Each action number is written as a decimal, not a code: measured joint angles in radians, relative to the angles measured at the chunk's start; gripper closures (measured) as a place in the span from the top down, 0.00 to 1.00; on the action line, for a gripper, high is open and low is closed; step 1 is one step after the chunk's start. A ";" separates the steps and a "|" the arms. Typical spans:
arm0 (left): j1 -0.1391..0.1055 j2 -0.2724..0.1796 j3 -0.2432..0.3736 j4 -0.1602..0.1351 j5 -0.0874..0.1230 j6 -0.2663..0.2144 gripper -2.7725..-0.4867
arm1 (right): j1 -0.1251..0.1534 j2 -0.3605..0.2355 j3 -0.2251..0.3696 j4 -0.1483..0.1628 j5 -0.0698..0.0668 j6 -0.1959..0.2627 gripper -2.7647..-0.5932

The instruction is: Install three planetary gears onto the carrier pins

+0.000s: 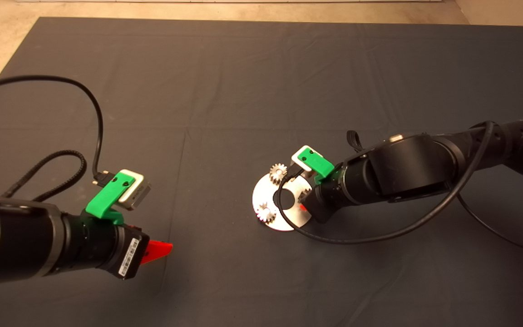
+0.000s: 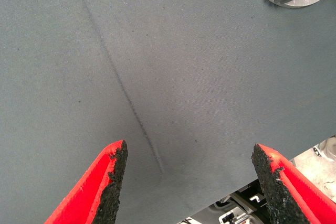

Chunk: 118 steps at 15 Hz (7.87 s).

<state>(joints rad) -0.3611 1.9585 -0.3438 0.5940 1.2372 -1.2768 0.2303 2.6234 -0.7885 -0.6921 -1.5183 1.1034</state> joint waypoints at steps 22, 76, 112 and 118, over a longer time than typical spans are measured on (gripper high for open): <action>-0.003 -0.006 0.000 0.000 -0.018 0.006 0.51 | -0.003 -0.020 0.026 -0.005 -0.014 0.001 0.16; -0.003 -0.006 0.000 0.000 -0.060 0.007 0.51 | -0.017 -0.003 -0.015 -0.006 -0.003 0.001 0.17; -0.003 -0.008 0.000 0.000 -0.046 0.007 0.51 | 0.186 -0.459 0.227 0.070 -0.005 0.134 0.26; -0.002 -0.021 0.008 -0.042 0.031 -0.042 0.51 | 0.245 -0.882 0.369 0.218 -0.018 0.213 0.26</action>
<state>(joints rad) -0.3628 1.9372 -0.3362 0.5523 1.2678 -1.3191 0.4752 1.7415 -0.4196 -0.4738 -1.5362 1.3159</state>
